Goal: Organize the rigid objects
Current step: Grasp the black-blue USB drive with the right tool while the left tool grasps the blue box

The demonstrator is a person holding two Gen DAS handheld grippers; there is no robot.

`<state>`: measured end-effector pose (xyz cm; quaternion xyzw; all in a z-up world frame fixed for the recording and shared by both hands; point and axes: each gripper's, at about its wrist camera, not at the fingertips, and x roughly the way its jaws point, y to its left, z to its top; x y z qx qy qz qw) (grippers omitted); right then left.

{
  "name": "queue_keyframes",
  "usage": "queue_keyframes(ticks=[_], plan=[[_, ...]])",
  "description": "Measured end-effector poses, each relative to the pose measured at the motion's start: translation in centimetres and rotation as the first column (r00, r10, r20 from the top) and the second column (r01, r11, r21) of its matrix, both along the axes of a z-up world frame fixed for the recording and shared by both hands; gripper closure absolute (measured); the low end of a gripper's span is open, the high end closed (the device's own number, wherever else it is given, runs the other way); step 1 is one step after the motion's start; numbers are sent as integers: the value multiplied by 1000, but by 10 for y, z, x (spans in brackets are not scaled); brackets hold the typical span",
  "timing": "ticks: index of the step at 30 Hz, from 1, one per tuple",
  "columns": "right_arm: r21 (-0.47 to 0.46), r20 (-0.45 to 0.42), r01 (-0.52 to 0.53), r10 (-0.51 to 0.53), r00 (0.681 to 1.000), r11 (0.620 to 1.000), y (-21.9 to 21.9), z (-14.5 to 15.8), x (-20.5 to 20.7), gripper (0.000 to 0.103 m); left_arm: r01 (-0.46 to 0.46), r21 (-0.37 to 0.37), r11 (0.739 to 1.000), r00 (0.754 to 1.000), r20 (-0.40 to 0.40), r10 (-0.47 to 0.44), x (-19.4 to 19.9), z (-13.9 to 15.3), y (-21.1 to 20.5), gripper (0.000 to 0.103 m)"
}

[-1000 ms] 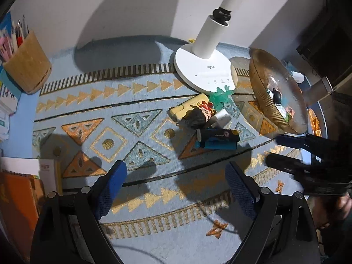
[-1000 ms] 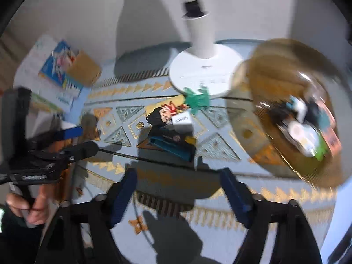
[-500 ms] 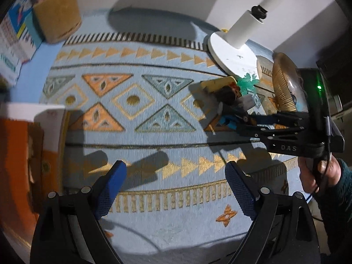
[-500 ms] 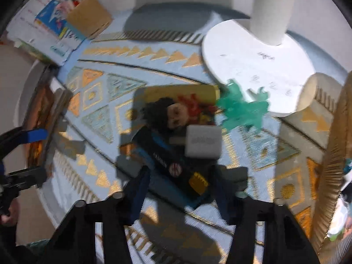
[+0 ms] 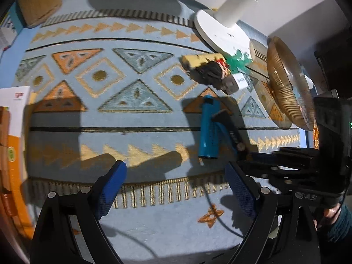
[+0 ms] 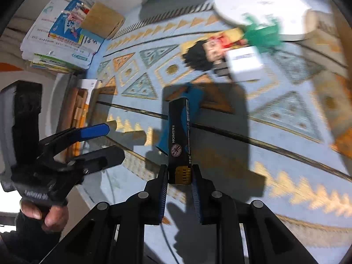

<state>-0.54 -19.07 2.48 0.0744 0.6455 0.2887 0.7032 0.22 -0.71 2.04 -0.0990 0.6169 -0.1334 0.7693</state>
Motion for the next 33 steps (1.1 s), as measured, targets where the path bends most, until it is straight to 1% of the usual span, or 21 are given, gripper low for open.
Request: queue_keyframes(ticks=[4,7,8,9,10,11,12,13,14,15,16,18,19,22,24,25,26,27,28,31,33], plan=[[-88,55,73,-69,996,993,-35,7,-3,83,20,0,1000,999,41,-20,12,-2,-19,13],[-82,18,122,-121,993,989,-51,-1,-1,82,62,49,997,996,61,-65,25,-6,-42,14],[-77,-10,130,-131,991,989,-55,-5,0,77,78,66,995,995,63,-82,29,-8,-49,14],[-79,-31,127,-129,991,989,-56,-8,0,74,104,103,989,992,59,-111,31,-12,-59,19],[-81,-44,112,-115,992,990,-54,-9,-2,68,128,139,982,989,54,-137,32,-15,-67,24],[-89,-33,98,-102,994,991,-54,-8,-3,61,163,203,966,981,71,-180,31,-16,-78,25],[-110,-1,79,-80,997,991,-50,-5,-5,58,188,236,953,975,71,-210,29,-17,-85,26],[-129,29,60,-57,998,990,-48,-3,-7,50,206,282,937,969,73,-235,28,-18,-92,26],[-148,60,46,-37,998,988,-43,-1,-8,49,212,302,929,967,75,-245,26,-19,-95,28],[-166,88,33,-18,996,986,-38,1,-8,49,208,323,923,965,88,-248,25,-18,-96,41],[-186,121,19,3,993,982,-32,3,-8,49,197,342,919,963,106,-246,24,-16,-95,48],[-227,185,-9,52,981,974,-17,6,-5,49,179,313,933,968,115,-224,26,-12,-87,77],[-253,203,-25,78,976,967,-10,5,-4,49,165,302,939,972,114,-207,27,-10,-83,81],[-316,256,-76,162,953,946,9,3,-4,49,113,256,960,983,114,-146,27,-6,-60,82],[-359,288,-104,215,933,928,21,2,-6,57,80,214,974,988,115,-106,23,-3,-44,82],[-384,296,-112,237,925,916,25,-1,-8,66,68,207,976,989,116,-94,20,-2,-38,82],[-411,302,-110,249,920,905,29,-3,-10,70,61,204,977,989,117,-87,18,-2,-33,82],[-416,311,-104,249,917,903,31,-3,-11,74,54,194,980,990,118,-78,15,-2,-27,82],[-405,304,-106,243,921,908,31,-2,-14,81,50,181,982,991,115,-72,13,-2,-23,82],[-390,279,-76,197,940,918,22,-3,-21,81,44,144,989,995,84,-57,5,-10,-16,81],[-400,262,-49,165,951,915,8,-4,-27,81,45,177,983,994,93,-62,1,-9,-19,81]])
